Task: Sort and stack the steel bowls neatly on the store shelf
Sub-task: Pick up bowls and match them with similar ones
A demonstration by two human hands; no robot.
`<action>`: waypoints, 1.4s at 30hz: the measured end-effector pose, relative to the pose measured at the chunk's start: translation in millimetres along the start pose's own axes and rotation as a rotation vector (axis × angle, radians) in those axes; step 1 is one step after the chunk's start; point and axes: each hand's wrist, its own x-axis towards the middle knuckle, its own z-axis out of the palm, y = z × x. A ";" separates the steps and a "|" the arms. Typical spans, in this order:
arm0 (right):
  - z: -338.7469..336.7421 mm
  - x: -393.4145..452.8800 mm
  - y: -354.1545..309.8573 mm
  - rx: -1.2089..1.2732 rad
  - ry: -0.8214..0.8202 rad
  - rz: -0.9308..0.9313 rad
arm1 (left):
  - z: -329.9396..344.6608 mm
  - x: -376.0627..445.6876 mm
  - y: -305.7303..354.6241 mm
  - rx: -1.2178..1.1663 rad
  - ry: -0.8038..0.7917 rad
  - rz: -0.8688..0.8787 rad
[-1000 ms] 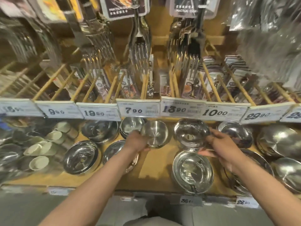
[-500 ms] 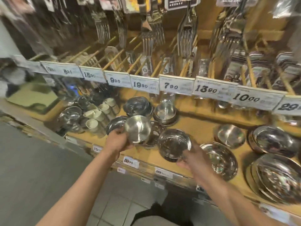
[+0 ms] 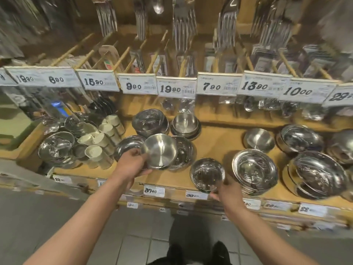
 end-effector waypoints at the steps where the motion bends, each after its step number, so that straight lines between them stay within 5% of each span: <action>1: 3.2 2.6 0.0 -0.047 0.053 -0.003 | -1.6 1.5 -0.4 0.013 -0.015 0.000; 4: 11.6 10.7 -1.1 -0.149 0.151 0.022 | -3.7 2.7 -1.3 0.042 -0.050 0.005; 14: 3.5 -8.5 -7.1 -0.296 0.080 -0.059 | 21.0 -0.5 -0.3 0.105 -0.154 0.032; 20: -37.7 -49.6 -19.2 -0.149 0.015 -0.182 | 83.1 -8.1 17.4 0.145 -0.280 0.082; 34: -296.6 -13.1 -47.8 0.294 0.150 -0.198 | 347.7 -122.5 25.4 0.271 -0.595 0.152; 42: -454.2 42.1 -45.8 0.258 0.130 -0.192 | 506.2 -170.6 4.6 0.419 -0.551 0.258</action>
